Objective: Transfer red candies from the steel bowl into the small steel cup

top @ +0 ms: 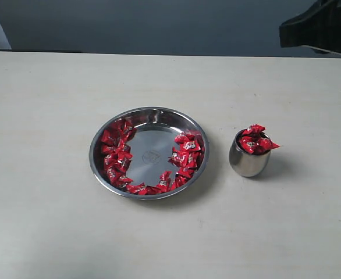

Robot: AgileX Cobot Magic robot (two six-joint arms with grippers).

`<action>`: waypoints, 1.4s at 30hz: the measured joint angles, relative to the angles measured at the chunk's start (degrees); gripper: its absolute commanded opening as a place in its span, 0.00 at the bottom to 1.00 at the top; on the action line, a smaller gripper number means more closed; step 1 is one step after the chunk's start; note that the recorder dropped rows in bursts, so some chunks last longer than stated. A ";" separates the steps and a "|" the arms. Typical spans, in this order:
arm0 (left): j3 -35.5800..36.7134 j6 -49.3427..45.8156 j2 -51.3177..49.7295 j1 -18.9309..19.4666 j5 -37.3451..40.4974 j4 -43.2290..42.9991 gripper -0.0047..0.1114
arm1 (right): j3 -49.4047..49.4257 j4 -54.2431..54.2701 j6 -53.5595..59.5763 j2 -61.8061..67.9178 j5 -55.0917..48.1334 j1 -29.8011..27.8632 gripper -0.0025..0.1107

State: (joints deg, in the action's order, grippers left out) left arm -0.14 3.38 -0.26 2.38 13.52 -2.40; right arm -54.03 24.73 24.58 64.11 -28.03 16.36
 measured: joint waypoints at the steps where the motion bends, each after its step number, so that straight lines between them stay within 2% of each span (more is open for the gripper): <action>1: 0.00 0.00 0.00 0.00 0.00 0.00 0.04 | 0.00 0.10 0.00 -0.14 0.00 0.00 0.02; 6: 0.00 0.00 0.00 0.00 0.00 0.00 0.04 | 0.48 -1.36 -0.02 -0.27 0.69 0.00 0.02; 10: 0.00 0.00 0.00 0.00 0.00 0.00 0.04 | 7.96 0.35 -0.82 -5.19 9.53 -0.10 0.02; 12: 0.00 0.00 0.00 0.00 0.00 0.00 0.04 | 13.51 1.07 -0.96 -10.06 14.78 -0.60 0.02; 14: 0.00 0.00 0.00 0.00 0.00 0.00 0.04 | 21.81 1.84 -1.04 -20.65 18.73 -2.19 0.02; 24: 0.00 0.00 0.00 0.00 0.00 0.00 0.04 | 43.05 -1.02 -1.59 -48.44 19.46 -3.95 0.02; 26: 0.00 0.00 0.00 0.00 0.00 0.00 0.04 | 47.95 -1.70 -5.11 -53.95 17.46 -8.48 0.02; 28: 0.00 0.00 0.00 0.00 0.00 0.00 0.04 | 49.91 -7.28 -12.31 -58.31 14.28 -14.87 0.02; 30: 0.00 0.00 0.00 0.00 0.00 0.00 0.04 | 51.12 -20.31 -27.10 -62.27 9.82 -21.07 0.02; 31: 0.00 0.00 0.00 0.00 0.00 0.00 0.04 | 52.12 -23.24 -31.61 -63.28 9.16 -22.44 0.02; 34: 0.00 0.00 0.00 0.00 0.00 0.00 0.04 | 53.79 -25.80 -36.04 -63.69 8.34 -24.03 0.02; 42: 0.00 0.00 0.00 0.00 0.00 0.00 0.04 | 53.79 -25.80 -36.56 -63.77 8.34 -24.03 0.02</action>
State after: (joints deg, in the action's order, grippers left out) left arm -0.14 3.38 -0.26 2.38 13.52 -2.40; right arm -0.24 -1.07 -11.98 0.34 -19.69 -7.67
